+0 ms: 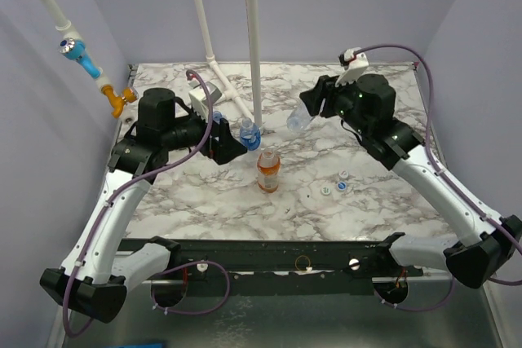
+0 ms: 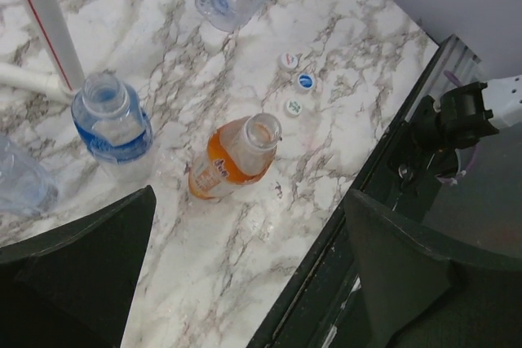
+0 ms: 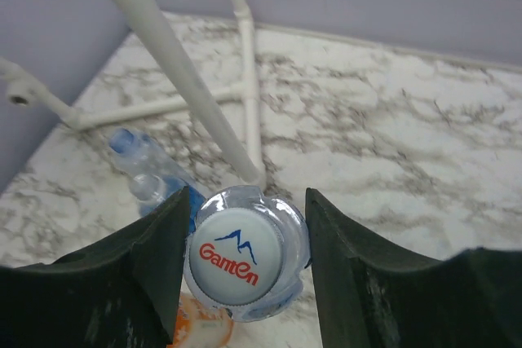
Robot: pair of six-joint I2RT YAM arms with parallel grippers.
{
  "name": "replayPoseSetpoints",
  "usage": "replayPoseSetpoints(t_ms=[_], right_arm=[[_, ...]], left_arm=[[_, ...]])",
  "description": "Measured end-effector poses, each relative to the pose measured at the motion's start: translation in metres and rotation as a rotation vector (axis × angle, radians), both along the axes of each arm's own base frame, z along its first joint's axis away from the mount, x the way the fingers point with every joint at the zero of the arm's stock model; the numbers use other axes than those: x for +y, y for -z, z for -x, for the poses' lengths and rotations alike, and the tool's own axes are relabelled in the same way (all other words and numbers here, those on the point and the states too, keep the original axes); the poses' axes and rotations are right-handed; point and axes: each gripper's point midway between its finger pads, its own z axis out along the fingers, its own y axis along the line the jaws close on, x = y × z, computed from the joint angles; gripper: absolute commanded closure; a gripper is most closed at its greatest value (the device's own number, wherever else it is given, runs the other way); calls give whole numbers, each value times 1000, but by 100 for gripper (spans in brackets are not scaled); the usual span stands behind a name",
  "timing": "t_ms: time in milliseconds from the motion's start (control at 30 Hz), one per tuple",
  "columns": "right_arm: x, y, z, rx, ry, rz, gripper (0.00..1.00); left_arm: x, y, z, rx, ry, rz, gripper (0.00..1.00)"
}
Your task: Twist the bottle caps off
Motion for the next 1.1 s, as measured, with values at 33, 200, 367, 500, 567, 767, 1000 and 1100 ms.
replayPoseSetpoints(t_ms=[33, 200, 367, 500, 567, 767, 1000, 1100], right_arm=[[4, -20, 4, -29, -30, -25, 74], [23, -98, 30, -134, -202, -121, 74], [45, -138, 55, -174, -383, -187, 75], [62, -136, 67, -135, -497, -215, 75], [69, -130, 68, -104, -532, -224, 75], [81, -120, 71, -29, -584, -269, 78], [90, -125, 73, -8, -622, -330, 78], [92, -128, 76, -10, -642, -343, 78]], left_arm=[[-2, -4, -2, -14, 5, 8, 1], [-28, -47, -11, -137, 99, 77, 1], [-50, -63, -17, -216, 175, 89, 1], [-61, -68, -19, -278, 221, 76, 1], [-64, -72, -21, -313, 233, 66, 1], [-75, -73, -17, -394, 277, 32, 1], [-82, -67, -19, -457, 291, -17, 4], [-81, -64, -25, -471, 272, -41, 12]])
